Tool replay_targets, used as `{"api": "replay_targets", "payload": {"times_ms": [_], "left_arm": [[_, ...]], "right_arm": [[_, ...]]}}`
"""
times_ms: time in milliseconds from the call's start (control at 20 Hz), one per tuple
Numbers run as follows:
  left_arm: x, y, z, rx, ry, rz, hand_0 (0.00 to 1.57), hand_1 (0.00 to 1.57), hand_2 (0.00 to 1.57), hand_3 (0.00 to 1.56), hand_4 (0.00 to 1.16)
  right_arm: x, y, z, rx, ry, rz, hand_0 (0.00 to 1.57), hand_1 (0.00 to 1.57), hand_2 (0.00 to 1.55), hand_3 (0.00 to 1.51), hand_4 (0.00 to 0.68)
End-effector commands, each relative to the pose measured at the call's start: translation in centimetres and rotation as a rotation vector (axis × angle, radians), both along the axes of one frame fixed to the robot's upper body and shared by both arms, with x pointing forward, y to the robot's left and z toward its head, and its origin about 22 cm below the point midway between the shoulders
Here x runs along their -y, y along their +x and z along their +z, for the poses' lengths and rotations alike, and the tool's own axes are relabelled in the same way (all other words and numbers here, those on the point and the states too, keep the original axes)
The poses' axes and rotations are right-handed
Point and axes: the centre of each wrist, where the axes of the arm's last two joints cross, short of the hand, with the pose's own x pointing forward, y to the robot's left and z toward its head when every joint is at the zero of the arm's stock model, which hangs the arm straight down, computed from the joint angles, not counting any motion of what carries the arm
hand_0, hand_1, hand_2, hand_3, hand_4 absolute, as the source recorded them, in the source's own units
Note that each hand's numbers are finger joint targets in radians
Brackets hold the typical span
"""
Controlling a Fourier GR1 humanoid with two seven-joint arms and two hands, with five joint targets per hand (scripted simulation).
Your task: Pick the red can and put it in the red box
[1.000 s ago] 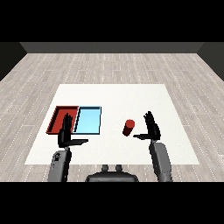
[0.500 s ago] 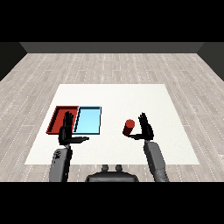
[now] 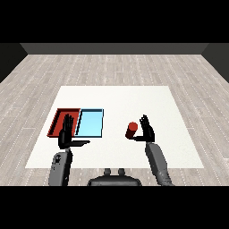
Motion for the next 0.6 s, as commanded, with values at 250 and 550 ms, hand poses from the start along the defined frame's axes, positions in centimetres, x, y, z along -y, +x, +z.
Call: {"api": "replay_targets", "payload": {"times_ms": [250, 550], "left_arm": [[0.2, -1.7, 1.2, -0.005, -0.016, -0.008, 0.00, 0.00, 0.00, 0.00, 0.00], [0.9, -1.0, 0.2, -0.021, -0.012, -0.014, 0.00, 0.00, 0.00, 0.00, 0.00]], "right_arm": [[-0.6, 1.2, -0.6, -0.022, 0.015, 0.016, 0.00, 0.00, 0.00, 0.00, 0.000], [-2.6, 0.8, -1.5, -0.015, -0.006, 0.012, 0.00, 0.00, 0.00, 0.00, 0.000]]}}
